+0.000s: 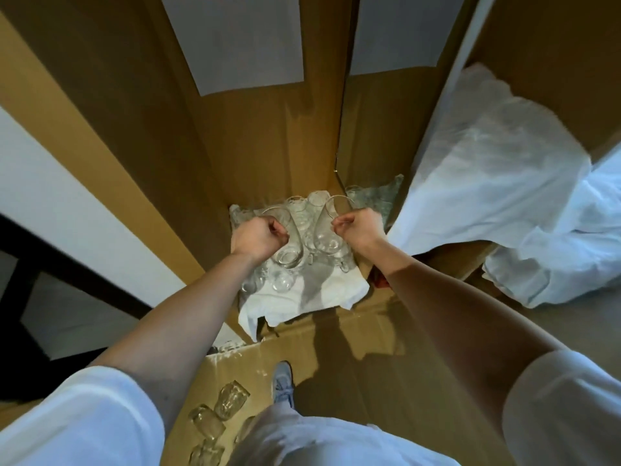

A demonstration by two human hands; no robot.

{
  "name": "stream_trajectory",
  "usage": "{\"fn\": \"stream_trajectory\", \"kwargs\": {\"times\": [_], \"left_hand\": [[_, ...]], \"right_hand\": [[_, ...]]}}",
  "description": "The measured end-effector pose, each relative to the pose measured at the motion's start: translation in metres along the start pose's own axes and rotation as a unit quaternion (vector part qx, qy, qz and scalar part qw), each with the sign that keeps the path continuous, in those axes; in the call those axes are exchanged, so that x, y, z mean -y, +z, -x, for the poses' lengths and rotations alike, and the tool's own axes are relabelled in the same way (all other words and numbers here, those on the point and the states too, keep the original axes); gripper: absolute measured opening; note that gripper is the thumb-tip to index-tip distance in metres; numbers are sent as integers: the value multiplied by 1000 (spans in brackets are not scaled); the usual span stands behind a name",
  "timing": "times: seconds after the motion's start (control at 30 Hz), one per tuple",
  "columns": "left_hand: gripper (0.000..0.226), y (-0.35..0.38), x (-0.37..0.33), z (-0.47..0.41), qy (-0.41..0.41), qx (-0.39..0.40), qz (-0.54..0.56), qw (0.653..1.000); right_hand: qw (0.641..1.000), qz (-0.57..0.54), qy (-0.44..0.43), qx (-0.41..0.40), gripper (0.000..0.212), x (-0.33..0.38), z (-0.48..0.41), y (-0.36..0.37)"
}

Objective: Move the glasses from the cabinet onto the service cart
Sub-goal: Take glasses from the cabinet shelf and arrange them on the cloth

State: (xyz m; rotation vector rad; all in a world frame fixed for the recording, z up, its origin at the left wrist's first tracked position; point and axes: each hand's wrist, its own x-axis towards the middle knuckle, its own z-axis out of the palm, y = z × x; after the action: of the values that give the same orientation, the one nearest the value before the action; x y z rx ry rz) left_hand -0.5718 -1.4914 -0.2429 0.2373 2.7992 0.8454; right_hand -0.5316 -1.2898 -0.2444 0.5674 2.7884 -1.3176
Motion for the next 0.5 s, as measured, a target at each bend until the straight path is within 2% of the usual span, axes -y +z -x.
{"fn": "stream_trajectory", "kwargs": {"times": [0.27,0.4,0.5], "left_hand": [[8,53,-51,59,28,8,1,1000],[5,86,-97,76,63,48,24,997],[6,108,-136,82,94,67,31,993]], "right_hand": [[999,22,4,-37,24,-75,73,-58],[994,47,58,-81,14,-116,97,-105],[987,11,100,-126,12,-141,111,-141]]}}
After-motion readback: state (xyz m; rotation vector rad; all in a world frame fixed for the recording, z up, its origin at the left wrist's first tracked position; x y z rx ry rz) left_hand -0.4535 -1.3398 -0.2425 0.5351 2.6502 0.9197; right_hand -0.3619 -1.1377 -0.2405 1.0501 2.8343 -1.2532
